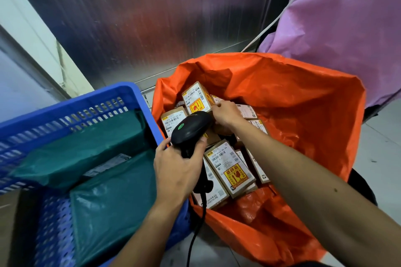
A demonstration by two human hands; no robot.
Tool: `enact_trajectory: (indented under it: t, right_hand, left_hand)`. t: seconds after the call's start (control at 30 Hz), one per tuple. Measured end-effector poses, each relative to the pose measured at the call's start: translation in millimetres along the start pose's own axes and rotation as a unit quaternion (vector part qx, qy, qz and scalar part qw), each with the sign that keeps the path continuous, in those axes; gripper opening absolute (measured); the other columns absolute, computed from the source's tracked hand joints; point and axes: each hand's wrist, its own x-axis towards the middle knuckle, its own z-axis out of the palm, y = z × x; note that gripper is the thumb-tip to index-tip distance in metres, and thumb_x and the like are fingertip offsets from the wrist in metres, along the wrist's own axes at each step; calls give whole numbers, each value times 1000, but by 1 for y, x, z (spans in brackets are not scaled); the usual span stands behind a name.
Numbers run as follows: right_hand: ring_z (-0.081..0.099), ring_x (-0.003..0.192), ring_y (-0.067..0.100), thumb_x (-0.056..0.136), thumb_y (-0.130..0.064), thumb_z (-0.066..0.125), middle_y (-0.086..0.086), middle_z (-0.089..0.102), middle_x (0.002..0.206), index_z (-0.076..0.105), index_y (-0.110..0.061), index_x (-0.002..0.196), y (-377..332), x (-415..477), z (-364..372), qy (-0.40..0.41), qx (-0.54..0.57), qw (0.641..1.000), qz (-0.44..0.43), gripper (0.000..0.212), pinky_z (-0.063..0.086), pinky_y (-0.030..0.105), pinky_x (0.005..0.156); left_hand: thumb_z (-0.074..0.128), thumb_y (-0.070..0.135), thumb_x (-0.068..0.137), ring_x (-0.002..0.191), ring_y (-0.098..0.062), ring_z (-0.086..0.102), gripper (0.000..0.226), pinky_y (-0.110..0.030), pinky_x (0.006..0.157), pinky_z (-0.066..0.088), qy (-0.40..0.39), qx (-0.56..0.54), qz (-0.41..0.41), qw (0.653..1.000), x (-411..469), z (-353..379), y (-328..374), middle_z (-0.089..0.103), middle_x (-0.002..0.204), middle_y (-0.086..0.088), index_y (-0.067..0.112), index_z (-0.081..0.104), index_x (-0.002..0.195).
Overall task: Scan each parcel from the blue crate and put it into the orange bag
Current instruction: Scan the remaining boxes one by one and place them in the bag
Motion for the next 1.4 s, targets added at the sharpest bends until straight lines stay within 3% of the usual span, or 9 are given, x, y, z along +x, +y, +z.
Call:
enact_trajectory:
  t: [0.33,0.47,0.6,0.7,0.8,0.87,1.03,1.2,1.4]
  right_hand:
    - [72,80,26,102,-31,51,4,70,84,68,-12,108,-31,-62,-53,-8,-64,997,-40,26,61,39,74]
    - [73,76,26,105,-30,50,11,72,86,61,-9,113,-40,-87,-75,-110,-137,983,-48,26,57,32,61]
    - [75,82,28,105,-32,51,15,72,104,60,-1,122,-54,-121,-101,-214,-245,945,-28,36,56,32,66]
    - [75,87,29,107,-31,50,11,67,104,56,-1,130,-62,-153,-116,-231,-297,926,-15,38,58,36,74]
    - [74,93,34,108,-27,49,16,68,111,53,-7,127,-75,-185,-121,-239,-319,917,-21,28,56,34,72]
    - [74,91,33,109,-23,47,18,70,114,58,-5,123,-87,-205,-121,-247,-297,922,-33,26,52,30,66]
    - [71,72,26,105,-19,50,15,75,95,64,-4,109,-130,-243,-109,-183,-96,974,-94,21,55,30,65]
    - [70,65,21,103,-18,52,14,73,93,67,-4,109,-174,-273,-82,-139,-28,978,-154,21,54,24,56]
    - [61,67,18,99,-8,55,9,67,76,70,-2,89,-195,-289,-28,-47,81,975,-201,19,49,16,52]
  left_hand:
    - [74,42,93,92,-4,57,27,-49,107,46,0,30,14,999,-5,-2,9,53,71,27,22,71,76]
    - [68,51,92,89,20,51,41,-47,108,45,-14,66,39,997,-4,-5,10,53,60,21,33,53,59]
    - [67,50,93,84,4,46,49,-44,111,41,-27,86,49,995,-6,-11,12,56,55,13,28,48,54]
    - [66,48,96,82,-5,56,44,-41,117,38,-53,88,42,994,-18,-15,18,67,66,1,18,63,63]
    - [59,66,85,79,-26,67,51,-44,90,56,-37,58,-11,998,-30,-23,27,68,69,-6,20,62,62]
    - [53,72,81,68,-29,67,59,-44,72,57,-18,37,-37,998,-37,-33,38,65,61,-8,20,52,54]
    - [66,62,86,67,-30,64,61,-36,63,45,12,2,-56,998,-34,-84,65,53,50,-1,16,49,51]
    - [72,54,90,74,-26,64,49,-36,68,48,12,-20,-77,997,-18,-165,65,68,71,-9,7,70,74]
    - [74,42,91,73,-27,70,28,-42,79,60,-76,-121,-100,985,-33,-272,45,71,75,-6,17,70,80]
